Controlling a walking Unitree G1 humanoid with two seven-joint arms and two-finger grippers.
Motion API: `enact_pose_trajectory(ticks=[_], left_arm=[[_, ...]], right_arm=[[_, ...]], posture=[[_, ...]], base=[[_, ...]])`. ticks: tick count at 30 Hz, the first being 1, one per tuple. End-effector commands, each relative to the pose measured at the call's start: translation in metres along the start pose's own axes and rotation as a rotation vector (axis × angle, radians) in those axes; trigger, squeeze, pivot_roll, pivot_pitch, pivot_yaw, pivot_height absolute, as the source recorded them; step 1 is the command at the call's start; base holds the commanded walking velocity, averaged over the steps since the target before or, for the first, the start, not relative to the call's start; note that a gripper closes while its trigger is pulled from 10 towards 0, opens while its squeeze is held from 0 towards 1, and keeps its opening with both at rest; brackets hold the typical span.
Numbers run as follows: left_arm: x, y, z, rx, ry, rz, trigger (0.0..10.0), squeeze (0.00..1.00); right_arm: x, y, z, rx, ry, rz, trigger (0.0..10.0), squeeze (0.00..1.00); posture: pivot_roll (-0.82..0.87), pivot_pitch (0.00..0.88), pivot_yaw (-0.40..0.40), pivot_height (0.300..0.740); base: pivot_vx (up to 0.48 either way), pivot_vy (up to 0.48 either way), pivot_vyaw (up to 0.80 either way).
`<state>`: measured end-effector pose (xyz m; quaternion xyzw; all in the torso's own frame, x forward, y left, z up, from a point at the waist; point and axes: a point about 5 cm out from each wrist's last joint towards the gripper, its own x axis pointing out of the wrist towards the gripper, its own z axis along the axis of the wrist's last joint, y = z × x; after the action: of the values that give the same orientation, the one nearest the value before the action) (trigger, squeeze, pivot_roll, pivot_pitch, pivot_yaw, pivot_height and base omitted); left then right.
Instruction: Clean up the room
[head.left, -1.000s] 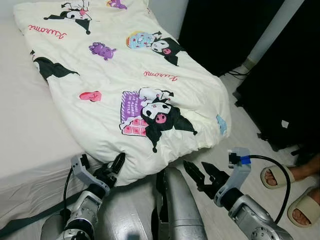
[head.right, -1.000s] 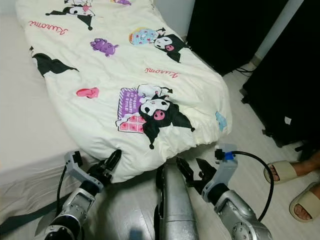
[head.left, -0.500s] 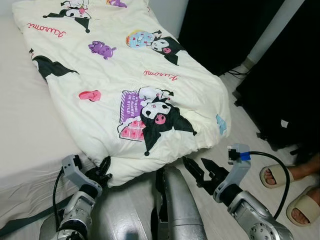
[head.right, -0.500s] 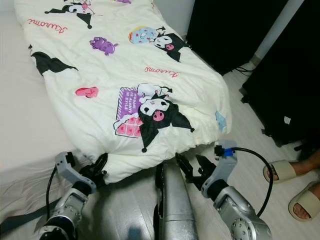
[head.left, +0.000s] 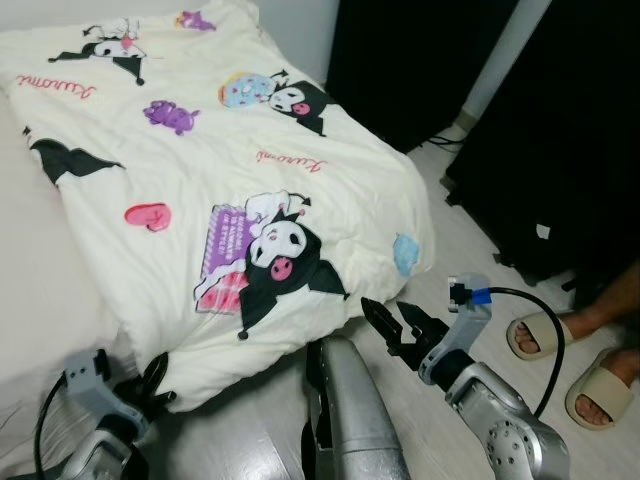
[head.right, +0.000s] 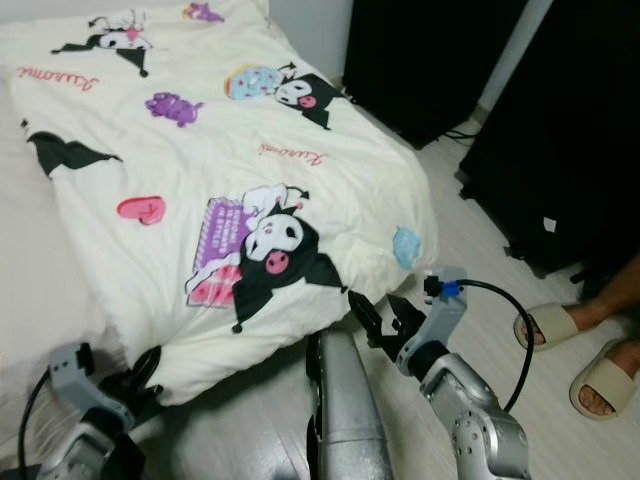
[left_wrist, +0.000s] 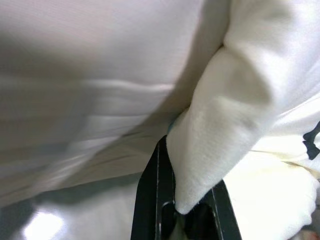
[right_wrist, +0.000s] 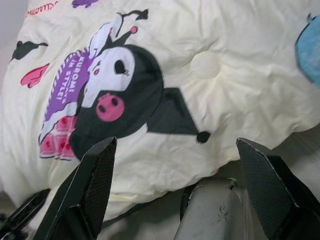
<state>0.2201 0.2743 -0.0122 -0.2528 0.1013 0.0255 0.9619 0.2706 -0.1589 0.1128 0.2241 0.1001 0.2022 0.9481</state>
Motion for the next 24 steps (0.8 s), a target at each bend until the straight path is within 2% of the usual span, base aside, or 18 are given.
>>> enact_pose_trajectory(ticks=[1, 8, 13, 14, 16, 17, 19, 20, 24], left_arm=[[-0.042, 0.036, -0.014, -0.011, 0.044, 0.179, 0.0, 0.0], [-0.059, 0.037, -0.033, -0.021, 0.107, 0.198, 0.1, 0.0], [-0.064, 0.037, -0.041, -0.032, 0.147, 0.198, 0.3, 0.0], [-0.065, 0.035, -0.045, -0.033, 0.171, 0.194, 0.8, 0.0], [-0.065, 0.032, -0.05, -0.031, 0.198, 0.186, 0.7, 0.0], [-0.064, 0.028, -0.055, -0.034, 0.224, 0.173, 1.5, 0.0], [-0.064, 0.026, -0.058, -0.037, 0.241, 0.164, 1.5, 0.0], [-0.064, 0.022, -0.065, -0.017, 0.286, 0.154, 10.0, 0.0], [-0.065, 0.019, -0.071, 0.01, 0.334, 0.145, 10.0, 0.0]], right_arm=[[0.0, -0.004, -0.006, 0.0, 0.016, -0.013, 10.0, 0.0], [0.005, -0.008, -0.006, -0.005, 0.011, -0.009, 10.0, 0.0], [0.007, -0.01, -0.004, -0.009, 0.005, -0.009, 10.0, 0.0], [0.009, -0.011, -0.003, -0.012, -0.001, -0.009, 10.0, 0.0], [0.011, -0.011, -0.001, -0.016, -0.006, -0.008, 10.0, 0.0], [0.013, -0.012, -0.001, -0.02, -0.01, -0.007, 10.0, 0.0], [0.015, -0.012, 0.0, -0.022, -0.012, -0.006, 10.0, 0.0], [0.017, -0.012, -0.001, -0.026, -0.013, -0.006, 10.0, 0.0], [0.018, -0.013, -0.001, -0.031, -0.014, -0.005, 10.0, 0.0]], posture=[[-0.06, 0.215, -0.044, 0.387], [-0.05, 0.199, -0.039, 0.387], [-0.05, 0.193, -0.037, 0.387], [-0.05, 0.176, -0.034, 0.387], [-0.05, 0.166, -0.032, 0.387], [-0.05, 0.162, -0.03, 0.387], [-0.05, 0.156, -0.028, 0.387], [-0.04, 0.14, -0.023, 0.387], [-0.04, 0.14, -0.023, 0.387]], base=[[0.0, 0.0, 0.0], [0.0, 0.0, 0.0], [0.0, 0.0, 0.0], [0.0, 0.0, 0.0], [0.0, 0.0, 0.0], [0.0, 0.0, 0.0], [0.0, 0.0, 0.0], [0.0, 0.0, 0.0], [0.0, 0.0, 0.0]])
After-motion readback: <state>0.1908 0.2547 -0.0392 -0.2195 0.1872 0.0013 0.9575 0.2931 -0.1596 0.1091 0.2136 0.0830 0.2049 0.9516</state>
